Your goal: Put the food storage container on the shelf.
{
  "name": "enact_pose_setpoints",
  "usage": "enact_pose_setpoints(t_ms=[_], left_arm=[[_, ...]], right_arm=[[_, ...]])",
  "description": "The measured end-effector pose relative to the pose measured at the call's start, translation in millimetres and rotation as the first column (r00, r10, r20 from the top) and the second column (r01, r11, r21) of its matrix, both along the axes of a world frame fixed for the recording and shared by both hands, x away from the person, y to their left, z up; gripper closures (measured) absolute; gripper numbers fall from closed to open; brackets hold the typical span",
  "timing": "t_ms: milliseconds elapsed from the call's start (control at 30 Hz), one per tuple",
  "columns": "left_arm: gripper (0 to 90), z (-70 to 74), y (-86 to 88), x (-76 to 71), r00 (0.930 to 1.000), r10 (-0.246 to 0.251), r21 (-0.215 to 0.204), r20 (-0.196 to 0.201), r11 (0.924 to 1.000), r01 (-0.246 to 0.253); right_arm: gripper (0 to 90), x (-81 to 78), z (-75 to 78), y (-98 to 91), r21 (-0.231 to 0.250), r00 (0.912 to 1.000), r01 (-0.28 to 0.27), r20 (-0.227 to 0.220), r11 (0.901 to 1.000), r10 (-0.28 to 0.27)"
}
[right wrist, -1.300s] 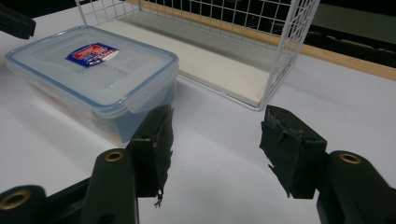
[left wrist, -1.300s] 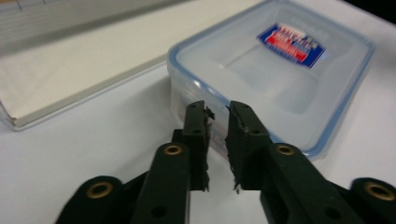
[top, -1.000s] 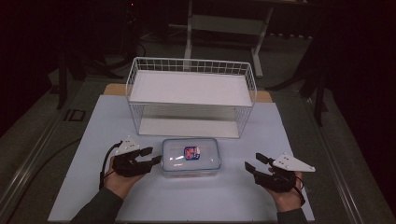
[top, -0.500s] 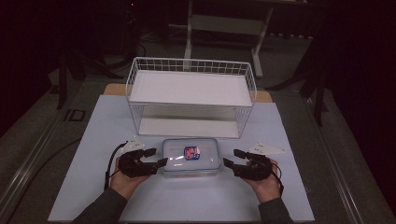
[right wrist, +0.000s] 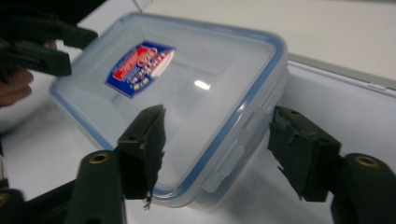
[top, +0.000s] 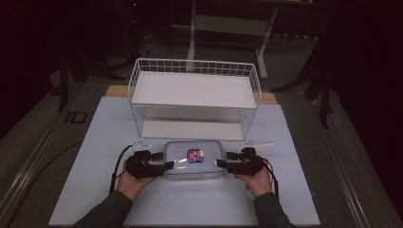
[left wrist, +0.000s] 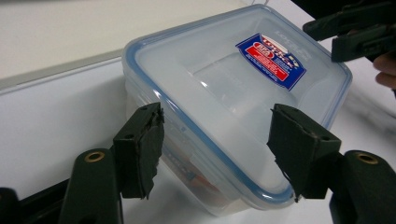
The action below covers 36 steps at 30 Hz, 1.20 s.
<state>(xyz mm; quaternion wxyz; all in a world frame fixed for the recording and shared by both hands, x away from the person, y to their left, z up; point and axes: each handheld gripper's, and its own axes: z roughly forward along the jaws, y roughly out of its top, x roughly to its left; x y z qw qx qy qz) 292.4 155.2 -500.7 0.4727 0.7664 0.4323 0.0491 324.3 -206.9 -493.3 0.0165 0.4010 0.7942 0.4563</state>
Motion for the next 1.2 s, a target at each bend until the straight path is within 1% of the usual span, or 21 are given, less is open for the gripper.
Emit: enact_pose_setpoints(t_ms=[100, 167, 200, 267, 333, 367, 433, 500, 533, 600, 667, 700, 733, 767, 800, 833, 867, 933, 1067, 1200], left_arm=[[34.1, -2.4, 2.9, 3.8, 0.9999, 0.001, -0.025, -0.017, 0.9997, -0.001], [31.7, -4.8, 4.0, 6.9, 0.9994, 0.001, -0.044, -0.035, 0.9990, -0.003], [29.9, -6.3, 4.5, 8.8, 0.9989, 0.002, -0.055, -0.046, 0.9985, -0.004], [26.6, -10.0, 5.6, 13.3, 0.9967, -0.001, -0.090, -0.081, 0.9959, -0.006], [25.2, -14.3, 5.6, 17.8, 0.9921, -0.020, -0.134, -0.124, 0.9910, 0.003], [23.8, -15.8, 4.8, 19.2, 0.9897, -0.027, -0.145, -0.141, 0.9894, 0.006], [20.3, -17.8, 3.6, 21.0, 0.9866, -0.033, -0.158, -0.160, 0.9874, 0.007], [20.3, -20.8, 3.6, 23.4, 0.9790, -0.055, -0.185, -0.196, 0.9825, 0.018], [18.4, -22.1, 3.4, 23.7, 0.9772, -0.055, -0.193, -0.205, 0.9811, 0.015], [18.0, -22.2, 3.6, 23.7, 0.9753, -0.055, -0.196, -0.214, 0.9806, 0.012], [18.1, -22.5, 3.9, 23.7, 0.9725, -0.060, -0.201, -0.225, 0.9796, 0.014], [18.1, -22.8, 4.3, 23.9, 0.9710, -0.062, -0.205, -0.231, 0.9787, 0.014], [18.4, -22.8, 4.6, 23.9, 0.9699, -0.066, -0.208, -0.234, 0.9781, 0.016], [19.2, -22.5, 5.0, 23.7, 0.9688, -0.068, -0.209, -0.238, 0.9778, 0.017], [20.6, -22.4, 5.1, 23.5, 0.9678, -0.072, -0.213, -0.241, 0.9769, 0.020], [21.9, -22.3, 5.0, 23.2, 0.9657, -0.074, -0.219, -0.249, 0.9756, 0.018], [22.8, -22.6, 4.9, 23.0, 0.9661, -0.075, -0.222, -0.247, 0.9749, 0.019], [23.1, -22.7, 4.6, 22.7, 0.9657, -0.076, -0.223, -0.248, 0.9745, 0.019], [26.5, -21.4, 6.9, 21.2, 0.9652, -0.080, -0.231, -0.249, 0.9727, 0.021], [34.5, -19.7, 12.7, 18.8, 0.9640, -0.087, -0.261, -0.251, 0.9652, 0.019]], right_arm=[[30.3, 3.8, -3.1, -0.1, 0.018, 0.9996, -0.008, -0.029, 0.9998, 0.008], [27.6, 6.6, -4.4, -0.8, 0.023, 0.9988, -0.014, -0.047, 0.9996, 0.015], [26.2, 7.9, -5.5, -1.0, 0.030, 0.9981, -0.016, -0.058, 0.9994, 0.018], [23.6, 10.3, -7.8, -0.4, 0.048, 0.9966, -0.020, -0.079, 0.9987, 0.023], [20.5, 13.0, -11.4, 1.4, 0.073, 0.9927, -0.032, -0.113, 0.9968, 0.040], [20.3, 14.0, -13.0, 2.4, 0.081, 0.9916, -0.034, -0.122, 0.9961, 0.044], [17.8, 15.4, -15.0, 4.1, 0.093, 0.9887, -0.035, -0.142, 0.9951, 0.048], [17.6, 17.2, -16.6, 3.5, 0.107, 0.9869, -0.033, -0.154, 0.9937, 0.049], [17.2, 18.3, -17.6, 3.3, 0.115, 0.9851, -0.030, -0.165, 0.9929, 0.049], [16.4, 20.6, -20.0, 3.3, 0.133, 0.9804, -0.026, -0.190, 0.9908, 0.052], [15.7, 22.5, -23.5, 4.1, 0.162, 0.9693, -0.034, -0.235, 0.9861, 0.072], [14.8, 22.9, -25.3, 5.3, 0.169, 0.9665, -0.034, -0.245, 0.9850, 0.076], [15.4, 22.0, -24.6, 5.8, 0.167, 0.9703, -0.031, -0.232, 0.9855, 0.070], [16.2, 21.8, -23.8, 5.8, 0.163, 0.9722, -0.026, -0.225, 0.9862, 0.063], [17.4, 21.5, -22.8, 4.9, 0.162, 0.9715, -0.021, -0.230, 0.9865, 0.059], [19.1, 20.8, -22.1, 3.6, 0.164, 0.9730, -0.016, -0.224, 0.9863, 0.053], [20.7, 20.3, -21.3, 1.9, 0.164, 0.9749, -0.010, -0.218, 0.9864, 0.047], [22.8, 18.6, -21.1, -1.2, 0.173, 0.9732, -0.005, -0.225, 0.9849, 0.044], [27.1, 15.0, -21.7, -5.7, 0.195, 0.9736, 0.005, -0.225, 0.9808, 0.040], [33.4, 9.8, -18.3, -9.4, 0.208, 0.9783, 0.010, -0.204, 0.9781, 0.034]])
